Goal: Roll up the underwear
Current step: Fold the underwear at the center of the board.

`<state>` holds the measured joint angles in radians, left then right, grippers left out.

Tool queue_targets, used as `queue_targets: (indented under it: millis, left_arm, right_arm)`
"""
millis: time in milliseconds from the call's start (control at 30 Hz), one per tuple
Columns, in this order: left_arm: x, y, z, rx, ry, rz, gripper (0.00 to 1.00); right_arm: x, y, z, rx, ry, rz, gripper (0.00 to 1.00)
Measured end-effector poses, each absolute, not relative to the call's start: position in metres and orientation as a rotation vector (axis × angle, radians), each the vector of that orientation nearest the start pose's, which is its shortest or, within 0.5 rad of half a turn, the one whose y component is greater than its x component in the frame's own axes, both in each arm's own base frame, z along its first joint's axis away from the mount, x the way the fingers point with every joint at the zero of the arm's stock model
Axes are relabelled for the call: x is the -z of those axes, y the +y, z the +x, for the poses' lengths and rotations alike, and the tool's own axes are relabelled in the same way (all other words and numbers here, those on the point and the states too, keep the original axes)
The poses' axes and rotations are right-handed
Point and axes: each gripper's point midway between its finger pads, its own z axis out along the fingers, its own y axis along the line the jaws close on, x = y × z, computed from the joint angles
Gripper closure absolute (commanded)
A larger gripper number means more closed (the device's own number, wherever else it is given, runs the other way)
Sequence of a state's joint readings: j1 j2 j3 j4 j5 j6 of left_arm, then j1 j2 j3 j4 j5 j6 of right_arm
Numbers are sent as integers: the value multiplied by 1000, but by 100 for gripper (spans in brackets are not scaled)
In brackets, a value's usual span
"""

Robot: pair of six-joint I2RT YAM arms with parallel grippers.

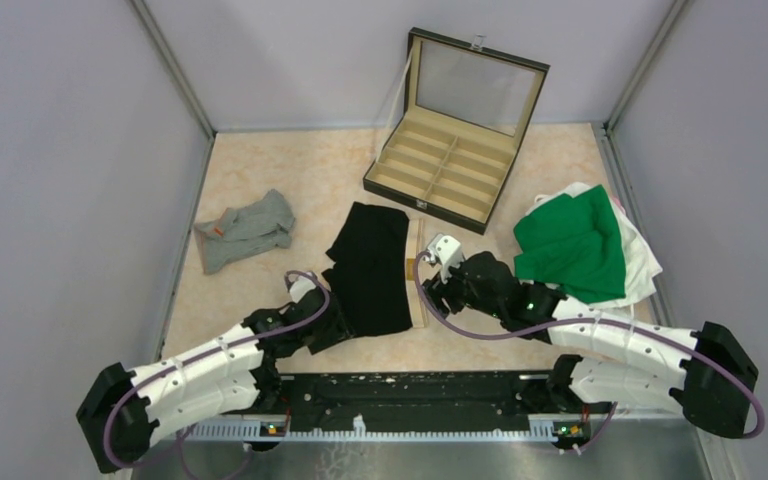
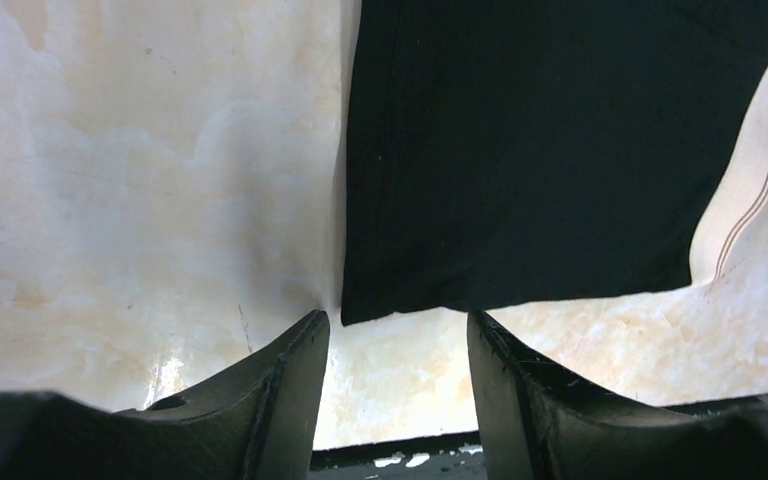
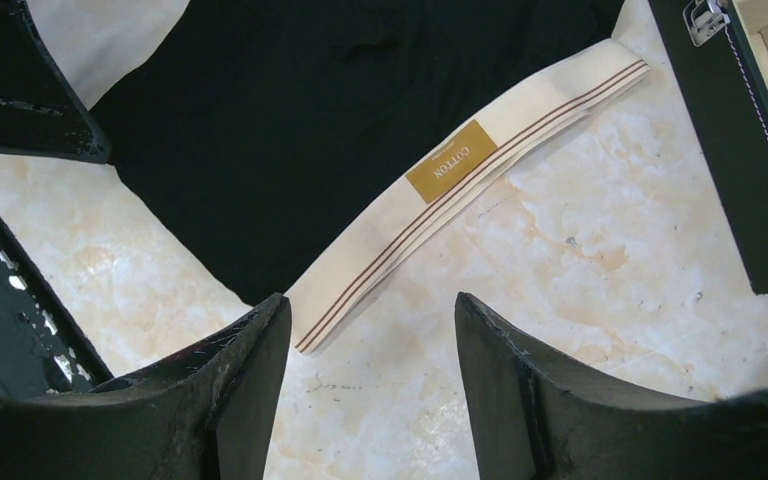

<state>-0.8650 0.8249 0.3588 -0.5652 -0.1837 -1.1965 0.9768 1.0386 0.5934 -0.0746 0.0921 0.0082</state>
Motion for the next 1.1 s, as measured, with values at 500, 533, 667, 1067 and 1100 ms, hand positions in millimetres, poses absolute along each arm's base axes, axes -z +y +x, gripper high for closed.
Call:
queue_targets:
  millis: [500, 533, 667, 1067, 1100]
  left_arm:
    - [-18, -152, 137, 422, 2581, -535, 85]
    - [-18, -152, 138, 423, 2580, -534, 89]
    - [-18, -154, 139, 436, 2573, -533, 100]
    - [-29, -129, 147, 278, 2512, -550, 100]
    - [-32, -127, 149, 266, 2499, -552, 100]
  right_arm:
    - [-121, 259, 192, -502, 1926, -939, 42]
    - [-120, 258, 192, -500, 1928, -940, 42]
    - [-119, 257, 191, -501, 1926, -937, 42]
    - [-115, 261, 185, -581, 1742, -966, 41]
    - [-114, 263, 182, -590, 1709, -996, 42]
